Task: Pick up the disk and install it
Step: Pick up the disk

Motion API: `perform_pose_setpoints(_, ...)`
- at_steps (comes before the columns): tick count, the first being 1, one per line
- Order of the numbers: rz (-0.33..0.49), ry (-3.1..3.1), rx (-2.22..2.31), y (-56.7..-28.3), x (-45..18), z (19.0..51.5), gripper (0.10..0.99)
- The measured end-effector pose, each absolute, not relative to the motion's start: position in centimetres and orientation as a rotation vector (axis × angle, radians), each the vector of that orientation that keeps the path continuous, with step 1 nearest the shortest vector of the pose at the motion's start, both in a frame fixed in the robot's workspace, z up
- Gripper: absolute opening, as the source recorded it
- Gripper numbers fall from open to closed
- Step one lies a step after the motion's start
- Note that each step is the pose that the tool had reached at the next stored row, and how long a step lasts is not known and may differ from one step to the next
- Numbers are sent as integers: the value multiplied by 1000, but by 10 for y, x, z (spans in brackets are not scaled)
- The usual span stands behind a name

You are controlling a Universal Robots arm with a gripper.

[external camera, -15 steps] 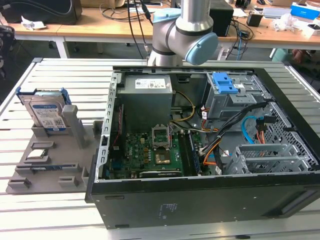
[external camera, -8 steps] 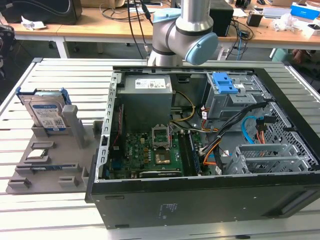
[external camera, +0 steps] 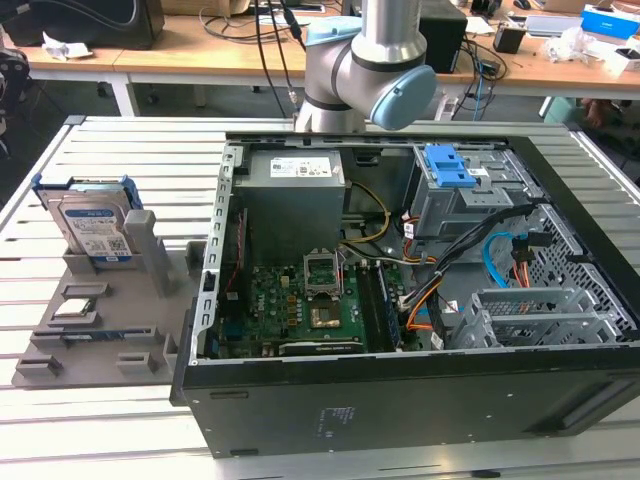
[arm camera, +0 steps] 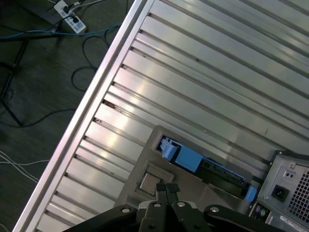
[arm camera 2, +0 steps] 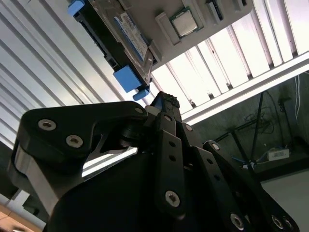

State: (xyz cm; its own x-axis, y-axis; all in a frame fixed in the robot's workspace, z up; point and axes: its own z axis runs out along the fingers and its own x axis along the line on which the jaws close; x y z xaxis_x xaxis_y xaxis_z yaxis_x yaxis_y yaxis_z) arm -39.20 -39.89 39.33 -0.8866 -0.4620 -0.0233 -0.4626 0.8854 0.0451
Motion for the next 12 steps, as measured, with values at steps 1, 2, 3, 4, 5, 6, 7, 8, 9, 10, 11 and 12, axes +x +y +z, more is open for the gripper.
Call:
perform_pose_setpoints(1, 77, 3035, -762, -399, -392, 393, 106)
perform_pose_setpoints(2, 77, 3031, -778, -399, -392, 393, 106)
perform_pose_setpoints(3, 77, 3029, -788, -399, -392, 393, 106)
perform_pose_setpoints(4, 78, 3024, -804, -399, -392, 393, 106)
perform_pose_setpoints(5, 78, 3019, -825, -399, -392, 393, 106)
perform_pose_setpoints(6, 78, 3015, -840, -399, -392, 393, 106)
perform_pose_setpoints(7, 78, 3010, -861, -399, -392, 393, 106)
perform_pose_setpoints(8, 78, 3006, -875, -399, -392, 393, 106)
perform_pose_setpoints(9, 78, 3004, -883, -399, -392, 393, 106)
perform_pose_setpoints(10, 78, 3002, -891, -399, -392, 393, 106)
perform_pose_setpoints(11, 78, 2998, -904, -399, -392, 393, 106)
perform_pose_setpoints(12, 78, 2994, -919, -399, -392, 393, 106)
